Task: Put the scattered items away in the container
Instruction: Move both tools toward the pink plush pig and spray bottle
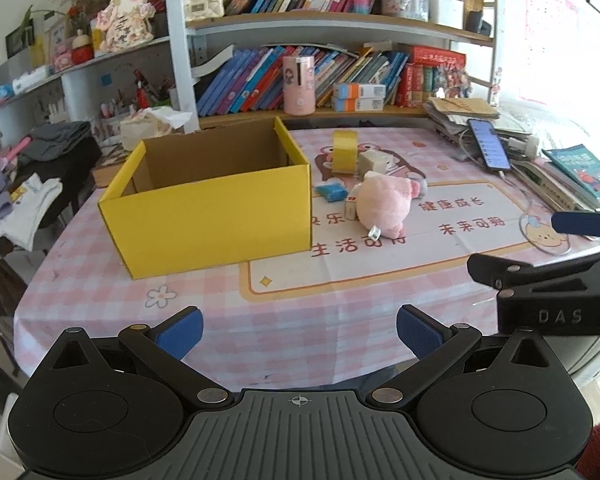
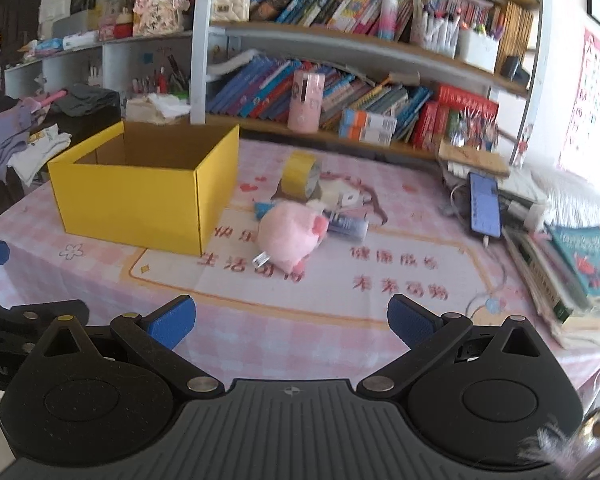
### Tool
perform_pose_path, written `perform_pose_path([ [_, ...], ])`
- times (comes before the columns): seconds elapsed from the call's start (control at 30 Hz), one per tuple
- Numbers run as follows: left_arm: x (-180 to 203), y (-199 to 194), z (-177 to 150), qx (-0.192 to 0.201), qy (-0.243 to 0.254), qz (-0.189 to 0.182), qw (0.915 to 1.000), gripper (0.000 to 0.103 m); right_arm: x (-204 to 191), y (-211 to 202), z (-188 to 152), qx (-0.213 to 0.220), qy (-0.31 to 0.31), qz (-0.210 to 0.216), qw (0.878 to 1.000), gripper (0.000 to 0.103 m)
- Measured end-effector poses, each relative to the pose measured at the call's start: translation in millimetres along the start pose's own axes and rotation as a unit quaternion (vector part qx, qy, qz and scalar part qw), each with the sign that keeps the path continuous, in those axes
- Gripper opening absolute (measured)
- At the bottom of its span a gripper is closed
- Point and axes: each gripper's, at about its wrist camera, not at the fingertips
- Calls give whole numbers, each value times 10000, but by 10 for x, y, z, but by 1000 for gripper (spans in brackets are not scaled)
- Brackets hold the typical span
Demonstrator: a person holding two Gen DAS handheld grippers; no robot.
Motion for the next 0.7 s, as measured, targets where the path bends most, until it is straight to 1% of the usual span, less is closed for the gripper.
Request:
perform_pose_path([
  [0.13,-4,-5,-17,-12,79,-51,10000,103,-31,46,-28,-173,157,135,9996,103],
  [0.23,-36,-2,-23,-32,23,-18,10000,103,-109,64,-41,-237,65,232,9994,103],
  [0.37,-61,34,-29,-106,-108,-34,9999,103,-95,65,-42,-270,94,282,9992,103],
  [0.5,-12,76,-22,-119,-121,-196,9997,103,-24,65,-51,-323,161,236,9991,103],
  [0.63,85,130,6,-104,-9,-411,9991,103,58,97,-63,-406,206,156,9988,103],
  [0.7,131,154,28,-100,81,-478,9988,103,98,128,-55,-433,240,163,9986,101],
])
Point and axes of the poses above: each gripper's, at about its wrist camera, not at the fingertips, and y roughly the way its jaws point, x to its right, z to its top, and after that the axes turned 2 degrees about -y, right-handed
